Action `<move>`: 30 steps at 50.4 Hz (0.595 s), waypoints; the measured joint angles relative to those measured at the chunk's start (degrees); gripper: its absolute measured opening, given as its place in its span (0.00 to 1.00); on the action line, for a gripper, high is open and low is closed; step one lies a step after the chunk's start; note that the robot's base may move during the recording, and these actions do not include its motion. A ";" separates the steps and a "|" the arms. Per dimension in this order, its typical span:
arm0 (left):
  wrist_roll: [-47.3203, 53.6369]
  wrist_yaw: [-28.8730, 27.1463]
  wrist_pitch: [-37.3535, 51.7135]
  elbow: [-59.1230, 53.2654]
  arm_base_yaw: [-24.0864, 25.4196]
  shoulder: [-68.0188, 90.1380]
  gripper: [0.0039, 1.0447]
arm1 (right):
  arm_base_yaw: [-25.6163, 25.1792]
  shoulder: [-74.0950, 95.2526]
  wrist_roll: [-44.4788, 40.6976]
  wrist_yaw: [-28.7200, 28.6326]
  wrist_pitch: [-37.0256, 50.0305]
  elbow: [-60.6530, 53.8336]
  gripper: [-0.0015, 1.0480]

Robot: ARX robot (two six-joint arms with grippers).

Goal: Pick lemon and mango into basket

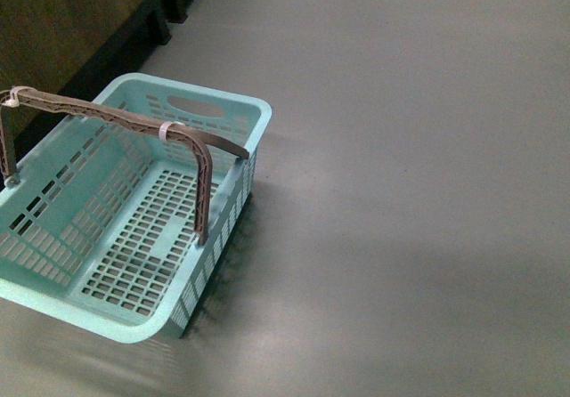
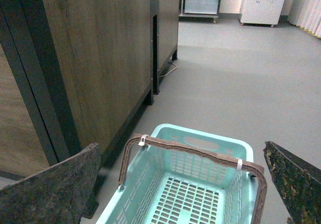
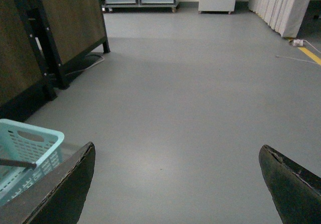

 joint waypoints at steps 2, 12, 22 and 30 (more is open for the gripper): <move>0.00 0.00 0.00 0.00 0.00 0.00 0.94 | 0.00 0.00 0.00 0.00 0.00 0.00 0.92; 0.00 0.00 0.00 0.00 0.00 0.00 0.94 | 0.00 0.00 0.00 0.02 0.00 0.00 0.92; 0.00 0.00 0.00 0.00 0.00 0.00 0.94 | 0.00 0.00 0.00 0.00 0.00 0.00 0.92; -14.21 11.82 -9.86 4.22 0.85 7.74 0.94 | 0.00 0.00 0.00 -0.02 0.00 0.00 0.92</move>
